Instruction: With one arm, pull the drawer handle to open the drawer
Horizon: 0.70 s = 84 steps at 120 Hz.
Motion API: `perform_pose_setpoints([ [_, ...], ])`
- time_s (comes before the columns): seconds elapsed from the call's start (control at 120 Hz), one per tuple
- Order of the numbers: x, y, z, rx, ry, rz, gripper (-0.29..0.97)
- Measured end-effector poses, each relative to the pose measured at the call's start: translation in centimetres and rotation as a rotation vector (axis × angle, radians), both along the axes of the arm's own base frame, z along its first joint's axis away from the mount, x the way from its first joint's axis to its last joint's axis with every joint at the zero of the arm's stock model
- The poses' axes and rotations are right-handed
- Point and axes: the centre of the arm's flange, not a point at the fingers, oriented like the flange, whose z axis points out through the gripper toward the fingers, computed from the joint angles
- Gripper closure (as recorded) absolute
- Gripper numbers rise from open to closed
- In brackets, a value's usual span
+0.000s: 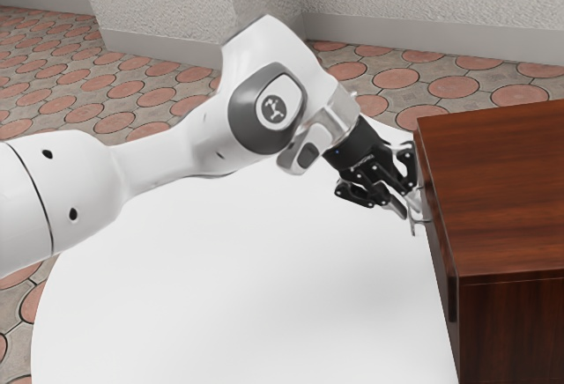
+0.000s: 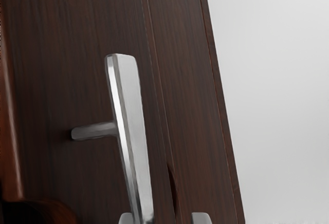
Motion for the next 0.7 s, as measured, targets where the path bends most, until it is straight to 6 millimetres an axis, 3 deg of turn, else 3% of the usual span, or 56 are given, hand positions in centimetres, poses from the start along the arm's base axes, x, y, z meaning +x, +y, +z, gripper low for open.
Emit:
perform_pose_setpoints([
  [0.375, -2.4, 3.0, 0.2, 0.02, 0.004, 0.01, 0.73],
  [0.6, -5.0, 6.2, 0.5, 0.025, 0.015, 0.042, 0.74],
  [0.7, -6.4, 6.1, 0.7, 0.033, 0.016, 0.032, 0.74],
])
